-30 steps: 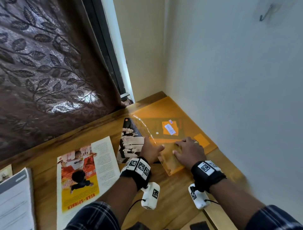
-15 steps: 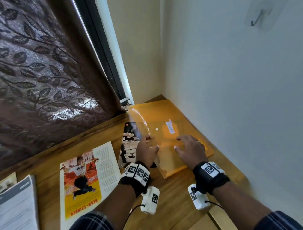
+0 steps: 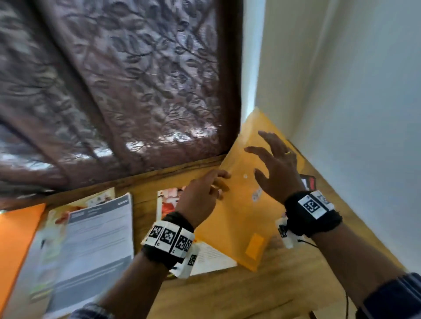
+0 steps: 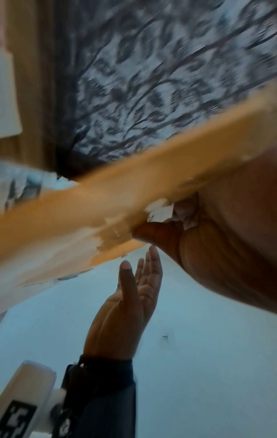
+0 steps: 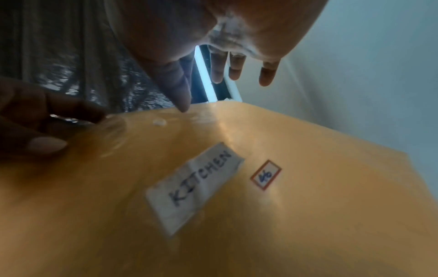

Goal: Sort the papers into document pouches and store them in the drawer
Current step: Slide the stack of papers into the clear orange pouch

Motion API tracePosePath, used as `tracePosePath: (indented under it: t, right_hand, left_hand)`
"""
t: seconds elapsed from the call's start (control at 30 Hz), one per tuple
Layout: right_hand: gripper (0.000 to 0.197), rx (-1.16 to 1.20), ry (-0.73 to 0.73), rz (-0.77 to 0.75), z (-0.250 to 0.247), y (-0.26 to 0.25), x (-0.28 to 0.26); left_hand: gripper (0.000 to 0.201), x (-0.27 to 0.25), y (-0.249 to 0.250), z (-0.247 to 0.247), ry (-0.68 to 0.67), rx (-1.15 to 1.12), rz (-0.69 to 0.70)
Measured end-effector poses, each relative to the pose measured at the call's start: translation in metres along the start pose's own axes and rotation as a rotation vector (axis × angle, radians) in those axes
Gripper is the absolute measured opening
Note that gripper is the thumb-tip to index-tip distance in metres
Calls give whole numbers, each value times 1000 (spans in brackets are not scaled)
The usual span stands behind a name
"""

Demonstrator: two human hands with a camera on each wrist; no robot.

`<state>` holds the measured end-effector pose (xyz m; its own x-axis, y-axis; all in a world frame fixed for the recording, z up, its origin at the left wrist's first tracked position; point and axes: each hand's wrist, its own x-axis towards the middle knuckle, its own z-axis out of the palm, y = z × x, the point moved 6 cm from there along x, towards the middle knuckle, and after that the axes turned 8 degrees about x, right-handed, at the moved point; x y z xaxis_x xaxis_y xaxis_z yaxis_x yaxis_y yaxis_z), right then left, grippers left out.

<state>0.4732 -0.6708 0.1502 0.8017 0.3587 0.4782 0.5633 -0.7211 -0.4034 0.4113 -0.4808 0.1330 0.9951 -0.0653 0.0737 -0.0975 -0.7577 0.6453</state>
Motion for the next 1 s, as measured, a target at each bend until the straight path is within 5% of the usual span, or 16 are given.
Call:
tracePosePath:
  t: [0.27, 0.47, 0.57, 0.7, 0.8, 1.0]
  right_hand:
    - [36, -206, -227, -391, 26, -163, 21]
    - [24, -284, -231, -608, 41, -263, 28]
    - [26, -254, -242, -663, 50, -301, 29]
    - [24, -193, -290, -638, 66, -336, 24]
    - [30, -182, -357, -570, 83, -348, 19]
    - [15, 5, -254, -430, 106, -356, 38]
  left_hand:
    - [49, -95, -42, -104, 128, 309, 54]
    - [47, -153, -77, -168, 325, 549, 148]
    - [29, -182, -95, -201, 444, 690, 136]
    - [2, -218, -128, -241, 603, 725, 84]
    - [5, -233, -148, -257, 640, 767, 59]
    - [18, -245, -175, -299, 825, 873, -28]
